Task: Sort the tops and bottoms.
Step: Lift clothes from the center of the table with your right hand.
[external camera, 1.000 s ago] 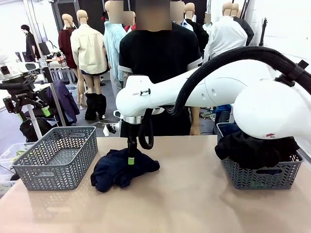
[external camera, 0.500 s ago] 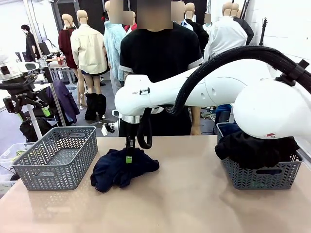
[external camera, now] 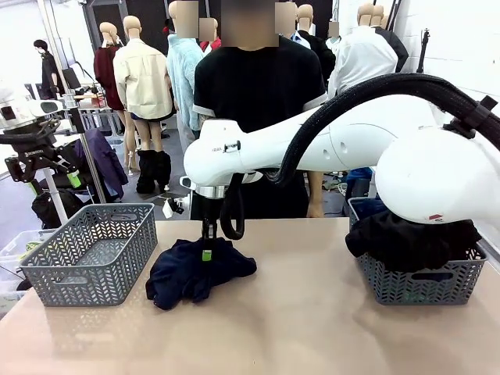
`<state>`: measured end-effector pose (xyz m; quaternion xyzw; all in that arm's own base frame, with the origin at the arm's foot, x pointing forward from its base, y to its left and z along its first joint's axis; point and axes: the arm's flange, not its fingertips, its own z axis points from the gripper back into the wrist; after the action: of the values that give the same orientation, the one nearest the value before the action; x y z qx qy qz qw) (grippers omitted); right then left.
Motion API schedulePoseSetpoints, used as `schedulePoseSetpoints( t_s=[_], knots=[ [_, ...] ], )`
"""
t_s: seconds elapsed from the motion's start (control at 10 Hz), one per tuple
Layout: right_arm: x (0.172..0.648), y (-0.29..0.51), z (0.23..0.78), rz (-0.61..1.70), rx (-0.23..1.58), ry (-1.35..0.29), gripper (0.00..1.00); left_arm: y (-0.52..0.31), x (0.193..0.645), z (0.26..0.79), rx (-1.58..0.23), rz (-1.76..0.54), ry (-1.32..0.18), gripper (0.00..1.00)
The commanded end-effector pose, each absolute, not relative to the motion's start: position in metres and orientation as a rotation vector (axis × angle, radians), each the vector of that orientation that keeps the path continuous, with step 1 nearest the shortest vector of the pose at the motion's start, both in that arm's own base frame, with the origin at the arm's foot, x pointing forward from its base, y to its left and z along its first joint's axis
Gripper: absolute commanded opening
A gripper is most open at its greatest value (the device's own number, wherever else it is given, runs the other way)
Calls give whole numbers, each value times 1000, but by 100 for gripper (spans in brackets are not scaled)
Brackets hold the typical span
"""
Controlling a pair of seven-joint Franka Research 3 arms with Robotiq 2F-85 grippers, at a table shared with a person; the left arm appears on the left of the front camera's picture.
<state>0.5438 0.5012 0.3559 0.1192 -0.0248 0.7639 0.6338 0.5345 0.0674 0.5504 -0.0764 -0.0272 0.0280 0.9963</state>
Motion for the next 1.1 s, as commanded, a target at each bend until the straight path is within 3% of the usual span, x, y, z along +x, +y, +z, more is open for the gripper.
schedulePoseSetpoints(
  t_s=[0.0, 0.5, 1.0],
  knots=[
    [541, 503, 363, 1716, 260, -43, 0, 68, 533, 553, -151, 75, -55, 100],
    [518, 497, 410, 1645, 102, -72, 0, 68, 533, 553, -151, 75, -55, 100],
    [437, 478, 548, 1376, -232, -215, 0, 68, 533, 553, -151, 75, -55, 100]
  ],
)
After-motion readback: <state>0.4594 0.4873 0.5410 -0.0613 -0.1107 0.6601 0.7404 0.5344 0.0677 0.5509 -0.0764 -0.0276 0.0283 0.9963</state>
